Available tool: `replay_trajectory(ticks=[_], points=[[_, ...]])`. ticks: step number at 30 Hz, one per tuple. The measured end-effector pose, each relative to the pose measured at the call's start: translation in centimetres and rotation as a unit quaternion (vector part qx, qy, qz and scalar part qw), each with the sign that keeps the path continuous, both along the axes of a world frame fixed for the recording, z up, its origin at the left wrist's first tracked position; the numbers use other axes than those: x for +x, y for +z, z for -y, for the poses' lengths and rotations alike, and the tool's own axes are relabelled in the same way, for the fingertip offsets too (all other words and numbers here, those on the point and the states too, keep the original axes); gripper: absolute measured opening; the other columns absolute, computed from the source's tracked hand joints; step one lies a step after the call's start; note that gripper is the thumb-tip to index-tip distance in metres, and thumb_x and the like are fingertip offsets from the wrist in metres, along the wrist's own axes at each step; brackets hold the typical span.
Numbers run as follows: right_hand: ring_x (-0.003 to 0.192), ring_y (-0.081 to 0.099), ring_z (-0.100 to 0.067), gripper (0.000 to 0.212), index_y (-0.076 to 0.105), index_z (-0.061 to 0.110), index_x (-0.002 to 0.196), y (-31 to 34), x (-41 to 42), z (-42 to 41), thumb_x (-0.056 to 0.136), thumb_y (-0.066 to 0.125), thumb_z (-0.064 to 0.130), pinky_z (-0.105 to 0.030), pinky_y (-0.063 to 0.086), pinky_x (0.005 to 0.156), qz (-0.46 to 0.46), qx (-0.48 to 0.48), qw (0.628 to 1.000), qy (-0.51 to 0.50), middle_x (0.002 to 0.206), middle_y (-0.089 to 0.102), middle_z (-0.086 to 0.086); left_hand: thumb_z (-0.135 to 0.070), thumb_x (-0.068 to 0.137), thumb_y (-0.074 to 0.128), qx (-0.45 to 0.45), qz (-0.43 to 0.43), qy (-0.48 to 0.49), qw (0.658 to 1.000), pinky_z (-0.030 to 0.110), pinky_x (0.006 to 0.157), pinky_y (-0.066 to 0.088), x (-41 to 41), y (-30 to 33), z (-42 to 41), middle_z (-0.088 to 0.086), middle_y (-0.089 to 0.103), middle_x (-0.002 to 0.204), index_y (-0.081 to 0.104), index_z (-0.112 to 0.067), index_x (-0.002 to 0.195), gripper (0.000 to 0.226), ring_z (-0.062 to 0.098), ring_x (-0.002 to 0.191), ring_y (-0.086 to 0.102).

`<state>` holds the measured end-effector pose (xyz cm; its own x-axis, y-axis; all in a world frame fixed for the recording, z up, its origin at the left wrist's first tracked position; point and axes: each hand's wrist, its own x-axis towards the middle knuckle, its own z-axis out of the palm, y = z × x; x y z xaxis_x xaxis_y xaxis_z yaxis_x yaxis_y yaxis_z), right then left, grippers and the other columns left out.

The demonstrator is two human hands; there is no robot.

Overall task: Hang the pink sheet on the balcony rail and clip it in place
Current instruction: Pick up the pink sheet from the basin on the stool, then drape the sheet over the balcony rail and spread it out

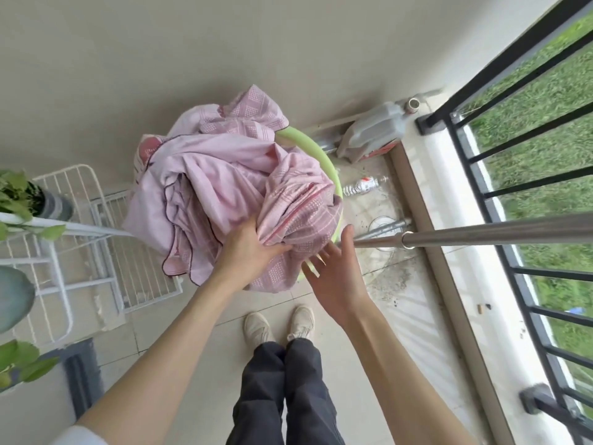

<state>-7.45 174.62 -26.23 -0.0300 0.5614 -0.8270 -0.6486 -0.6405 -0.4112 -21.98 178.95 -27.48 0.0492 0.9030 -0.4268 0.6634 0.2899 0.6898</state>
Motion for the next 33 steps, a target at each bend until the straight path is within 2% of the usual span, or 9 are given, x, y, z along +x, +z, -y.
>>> replay_trajectory(ticks=[4,8,11,15,17,21,24,28,33], points=[[0.108,0.057,-0.019,0.068,0.052,0.006,0.129,4.0,0.0,-2.4,0.092,0.032,0.06,-0.029,0.041,0.1,-0.014,0.005,1.0,-0.014,0.12,0.061,-0.009,-0.032,0.065,0.08,0.056,0.012,0.007,0.998,0.033,0.081,0.046,0.0,4.5,-1.6,0.01,0.065,0.107,0.057,-0.013,0.11,0.054,0.026,0.101,0.06],[0.108,0.056,-0.027,0.084,0.044,-0.004,0.132,9.7,-0.5,-5.1,0.084,0.045,0.065,-0.033,0.043,0.098,-0.066,-0.003,0.998,-0.023,0.116,0.058,-0.018,-0.032,0.069,0.078,0.136,0.007,0.009,0.991,0.026,0.079,0.04,-0.7,10.5,-3.0,0.004,0.062,0.117,0.049,-0.014,0.116,0.058,0.023,0.109,0.055],[0.091,0.057,-0.022,0.086,0.057,0.0,0.122,13.7,-1.5,-6.5,0.078,0.044,0.073,-0.031,0.047,0.09,-0.021,0.058,0.996,0.062,0.098,0.062,-0.013,-0.031,0.072,0.076,0.162,0.0,-0.019,0.987,0.036,0.089,0.043,-1.7,14.8,-4.3,0.007,0.059,0.122,0.046,-0.012,0.119,0.059,0.026,0.114,0.053],[0.1,0.064,-0.01,0.063,0.067,0.025,0.11,18.9,-3.5,-8.0,0.068,0.051,0.068,-0.023,0.05,0.078,0.088,0.162,0.978,0.1,0.112,0.069,0.002,-0.033,0.07,0.077,0.181,0.024,-0.019,0.983,0.017,0.091,0.03,-3.3,19.6,-6.1,0.008,0.049,0.135,0.036,-0.009,0.134,0.08,0.024,0.125,0.045],[0.107,0.062,-0.005,0.056,0.067,0.029,0.11,21.9,-4.6,-9.3,0.072,0.05,0.066,-0.025,0.047,0.089,0.128,0.218,0.959,0.127,0.115,0.068,0.007,-0.039,0.071,0.075,0.185,0.04,-0.046,0.981,0.017,0.093,0.031,-4.2,21.9,-7.0,0.006,0.047,0.134,0.03,-0.012,0.137,0.085,0.022,0.125,0.045],[0.115,0.059,-0.015,0.067,0.059,0.017,0.126,26.8,-6.8,-12.0,0.077,0.05,0.063,-0.036,0.041,0.106,0.19,0.27,0.933,0.144,0.123,0.065,-0.002,-0.045,0.071,0.07,0.168,0.093,-0.081,0.978,0.036,0.1,0.04,-6.6,26.2,-9.3,0.0,0.045,0.117,0.036,-0.016,0.127,0.072,0.019,0.119,0.047],[0.11,0.063,-0.014,0.06,0.061,0.015,0.122,29.6,-8.6,-13.0,0.081,0.051,0.057,-0.026,0.05,0.094,0.197,0.309,0.918,0.154,0.117,0.068,-0.002,-0.035,0.075,0.071,0.191,0.145,-0.109,0.965,0.025,0.098,0.039,-8.5,29.0,-10.7,0.0,0.049,0.12,0.041,-0.015,0.128,0.065,0.012,0.118,0.047],[0.109,0.063,-0.01,0.046,0.065,0.025,0.115,33.7,-10.1,-13.4,0.088,0.047,0.056,-0.016,0.052,0.081,0.227,0.343,0.897,0.164,0.115,0.069,0.003,-0.041,0.077,0.068,0.216,0.201,-0.147,0.944,0.001,0.078,0.036,-10.5,33.3,-10.9,-0.019,0.056,0.106,0.045,-0.033,0.112,0.042,-0.013,0.099,0.051],[0.102,0.067,-0.014,0.06,0.07,0.023,0.107,40.6,-9.3,-13.6,0.072,0.053,0.069,-0.02,0.055,0.074,0.279,0.371,0.871,0.159,0.107,0.072,-0.002,-0.06,0.071,0.063,0.282,0.257,-0.203,0.902,-0.006,0.083,0.03,-10.7,40.6,-10.4,-0.034,0.051,0.116,0.043,-0.053,0.113,0.046,-0.021,0.11,0.042]])
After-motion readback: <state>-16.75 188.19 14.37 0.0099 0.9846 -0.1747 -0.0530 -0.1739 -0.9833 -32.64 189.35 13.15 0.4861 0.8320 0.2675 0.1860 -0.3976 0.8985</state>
